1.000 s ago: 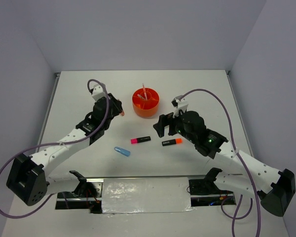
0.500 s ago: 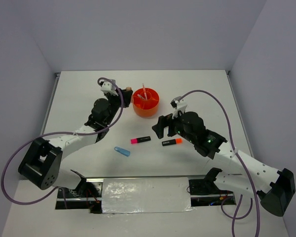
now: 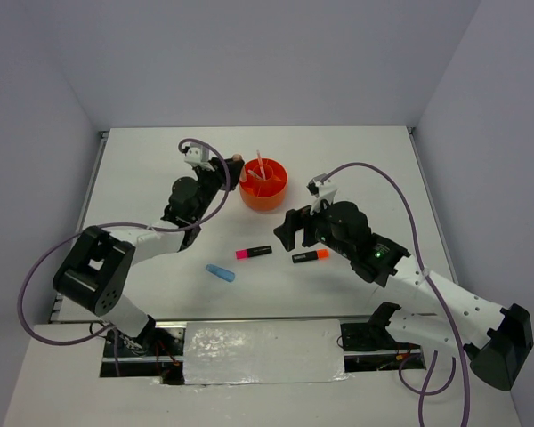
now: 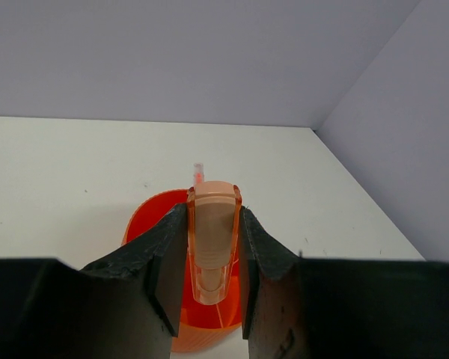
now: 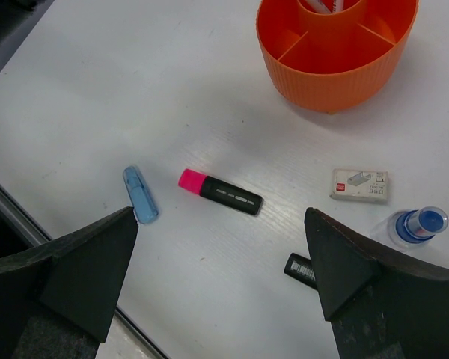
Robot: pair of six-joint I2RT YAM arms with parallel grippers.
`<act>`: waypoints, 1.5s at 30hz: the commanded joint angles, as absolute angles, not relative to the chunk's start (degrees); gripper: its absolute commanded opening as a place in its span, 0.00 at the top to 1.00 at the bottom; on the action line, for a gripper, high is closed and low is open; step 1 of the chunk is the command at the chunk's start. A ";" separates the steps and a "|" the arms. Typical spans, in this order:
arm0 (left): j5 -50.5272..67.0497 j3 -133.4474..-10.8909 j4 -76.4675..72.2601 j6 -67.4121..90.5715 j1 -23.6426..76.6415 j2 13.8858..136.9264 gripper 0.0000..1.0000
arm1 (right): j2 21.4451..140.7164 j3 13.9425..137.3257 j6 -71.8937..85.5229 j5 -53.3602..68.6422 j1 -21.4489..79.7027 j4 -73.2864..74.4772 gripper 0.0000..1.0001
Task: Sort the stationery into containers
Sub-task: Place the stationery in the storage box.
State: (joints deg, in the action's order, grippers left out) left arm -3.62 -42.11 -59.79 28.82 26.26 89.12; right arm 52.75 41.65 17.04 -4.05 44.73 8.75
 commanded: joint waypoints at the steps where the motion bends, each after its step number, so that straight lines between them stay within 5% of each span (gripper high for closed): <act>1: -1.93 -42.19 -68.02 30.14 25.58 91.05 1.00 | 52.91 42.80 16.26 -3.87 44.38 6.59 0.00; 30: 2.37 -44.82 -76.46 36.30 22.85 104.50 0.88 | 56.42 43.50 14.15 -1.76 44.56 5.27 0.00; 45: 1.58 -42.36 -75.85 36.83 22.68 102.05 0.43 | 57.66 43.77 13.71 -0.26 44.47 4.84 0.00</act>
State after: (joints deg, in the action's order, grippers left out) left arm 1.37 -42.74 -70.91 36.45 23.00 104.49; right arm 57.25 41.67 14.46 -0.71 44.62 8.01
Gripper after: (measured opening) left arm 0.559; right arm 0.996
